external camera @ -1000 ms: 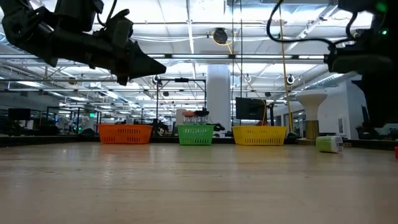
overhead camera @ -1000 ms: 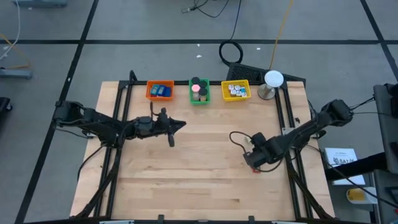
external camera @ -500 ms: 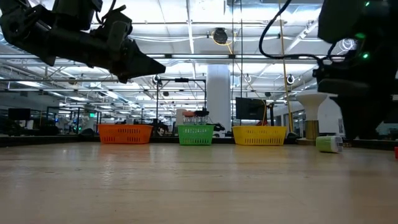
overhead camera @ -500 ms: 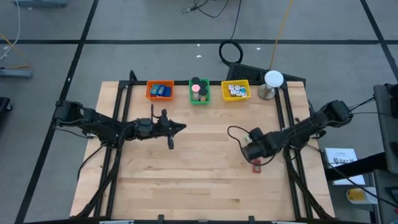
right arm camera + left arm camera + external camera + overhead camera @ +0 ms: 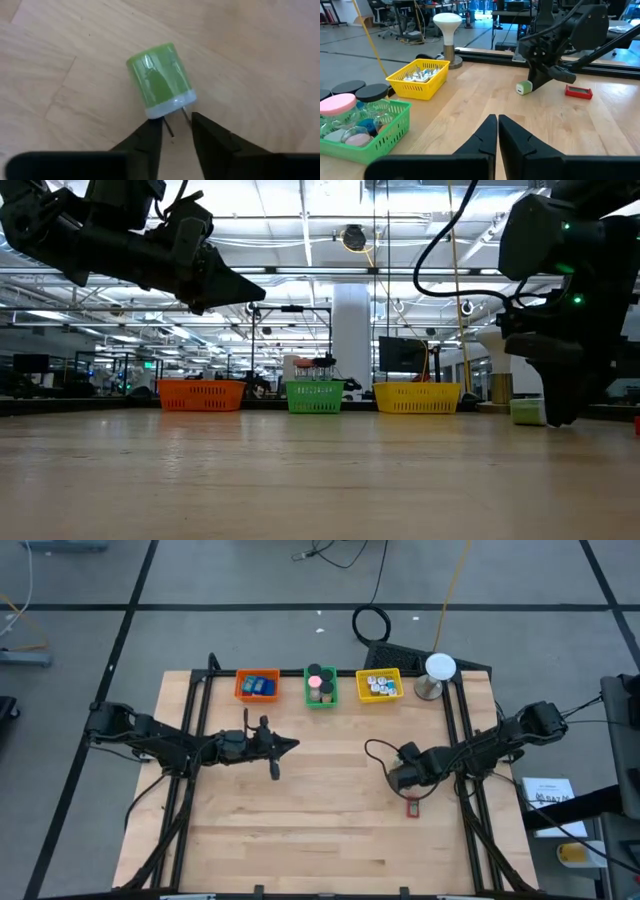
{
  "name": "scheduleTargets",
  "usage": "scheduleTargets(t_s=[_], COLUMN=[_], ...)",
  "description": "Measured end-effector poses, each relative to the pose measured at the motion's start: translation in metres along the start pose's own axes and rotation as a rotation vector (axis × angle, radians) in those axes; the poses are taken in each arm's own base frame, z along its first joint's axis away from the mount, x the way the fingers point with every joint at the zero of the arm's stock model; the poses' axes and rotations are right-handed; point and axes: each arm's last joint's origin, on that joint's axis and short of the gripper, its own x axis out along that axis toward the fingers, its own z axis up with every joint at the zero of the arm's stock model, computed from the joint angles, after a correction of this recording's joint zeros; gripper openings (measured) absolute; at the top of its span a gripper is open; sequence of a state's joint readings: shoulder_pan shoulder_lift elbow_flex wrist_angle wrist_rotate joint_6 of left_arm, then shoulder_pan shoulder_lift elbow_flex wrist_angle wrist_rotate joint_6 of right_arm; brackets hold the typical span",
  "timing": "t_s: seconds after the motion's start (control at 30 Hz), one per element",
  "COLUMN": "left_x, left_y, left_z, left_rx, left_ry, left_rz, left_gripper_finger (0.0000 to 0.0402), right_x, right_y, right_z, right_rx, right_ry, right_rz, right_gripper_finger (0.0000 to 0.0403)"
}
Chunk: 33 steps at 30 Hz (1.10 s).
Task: Pick & Place Office items
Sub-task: Put the green charger adapter into the yellow bin
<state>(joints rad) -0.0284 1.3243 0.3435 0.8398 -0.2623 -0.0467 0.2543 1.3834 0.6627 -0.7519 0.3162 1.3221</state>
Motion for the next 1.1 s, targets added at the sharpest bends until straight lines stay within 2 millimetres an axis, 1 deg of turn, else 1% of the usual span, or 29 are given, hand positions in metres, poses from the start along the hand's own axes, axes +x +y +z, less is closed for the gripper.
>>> scheduleTargets(t_s=[0.17, 0.23, 0.33, 0.4, 0.5, 0.6, 0.7, 0.8, 0.87, 1.0, 1.1], left_x=[0.000, 0.000, 0.000, 0.000, 0.000, 0.000, 0.000, 0.000, 0.000, 0.000, 0.000], left_y=[0.000, 0.000, 0.000, 0.000, 0.000, 0.000, 0.000, 0.000, 0.000, 0.000, 0.000], left_z=[0.000, 0.000, 0.000, 0.000, 0.000, 0.000, 0.000, 0.000, 0.000, 0.000, 0.000], left_rx=[0.000, 0.000, -0.001, -0.001, -0.001, -0.001, -0.002, -0.003, -0.003, -0.002, -0.001], left_ry=[0.000, 0.000, 0.000, 0.001, 0.001, 0.001, 0.001, 0.001, 0.001, 0.001, 0.005], left_rz=[0.000, 0.000, 0.001, 0.001, 0.001, 0.001, 0.001, 0.001, 0.002, 0.002, 0.002], left_gripper_finger=[0.0003, 0.0007, 0.0018, 0.0020, 0.0012, 0.0003, 0.0008, 0.0015, 0.0014, 0.0003, 0.0010], right_x=[0.000, -0.001, -0.009, -0.016, -0.026, -0.037, -0.043, -0.042, -0.037, -0.017, -0.002], right_y=[0.001, 0.002, 0.008, 0.012, 0.018, 0.020, 0.019, 0.022, 0.026, 0.039, 0.046], right_z=[0.000, 0.001, 0.007, 0.014, 0.028, 0.047, 0.068, 0.088, 0.100, 0.117, 0.126], right_rx=[-0.026, -0.046, -0.063, -0.077, -0.122, -0.151, -0.157, -0.184, -0.230, -0.335, -0.400], right_ry=[-0.005, -0.001, 0.002, 0.034, 0.080, 0.142, 0.251, 0.398, 0.504, 0.698, 0.814], right_rz=[0.014, 0.021, 0.038, 0.060, 0.105, 0.149, 0.162, 0.149, 0.114, 0.056, 0.040], right_gripper_finger=[0.0035, 0.0027, 0.0031, 0.0038, 0.0037, 0.0030, 0.0030, 0.0032, 0.0032, 0.0033, 0.0033])
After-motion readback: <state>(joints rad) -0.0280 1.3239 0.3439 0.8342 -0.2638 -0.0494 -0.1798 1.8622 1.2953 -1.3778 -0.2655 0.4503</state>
